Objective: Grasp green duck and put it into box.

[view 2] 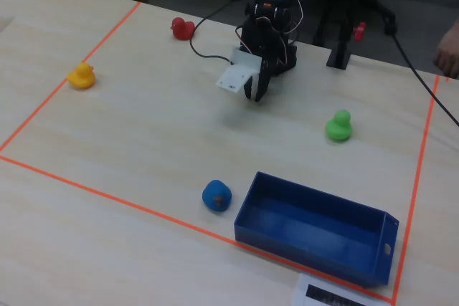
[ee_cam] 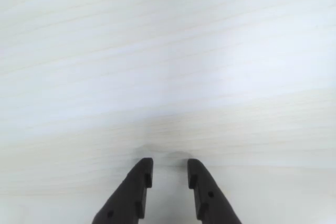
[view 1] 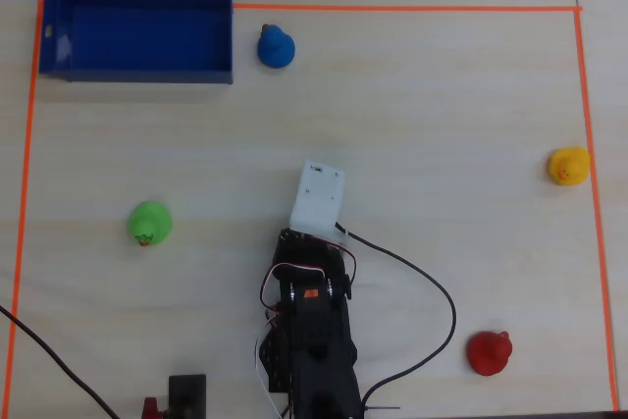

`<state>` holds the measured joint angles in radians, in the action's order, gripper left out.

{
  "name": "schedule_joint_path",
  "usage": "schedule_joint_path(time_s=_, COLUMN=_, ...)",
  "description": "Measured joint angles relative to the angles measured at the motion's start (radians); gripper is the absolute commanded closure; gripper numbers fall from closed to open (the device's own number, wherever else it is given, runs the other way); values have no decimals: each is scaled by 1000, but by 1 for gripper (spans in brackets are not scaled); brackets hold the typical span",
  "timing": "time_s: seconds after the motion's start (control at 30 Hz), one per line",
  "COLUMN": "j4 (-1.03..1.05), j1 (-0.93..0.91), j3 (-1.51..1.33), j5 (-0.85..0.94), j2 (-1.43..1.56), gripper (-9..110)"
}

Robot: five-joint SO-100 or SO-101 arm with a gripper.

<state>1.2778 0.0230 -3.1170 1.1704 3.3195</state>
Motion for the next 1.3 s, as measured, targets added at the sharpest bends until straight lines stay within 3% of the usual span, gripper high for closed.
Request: schedule_joint_path(time_s=1.3, j4=0, j1=15, j3=0, j5=2, j2=0, gripper=97)
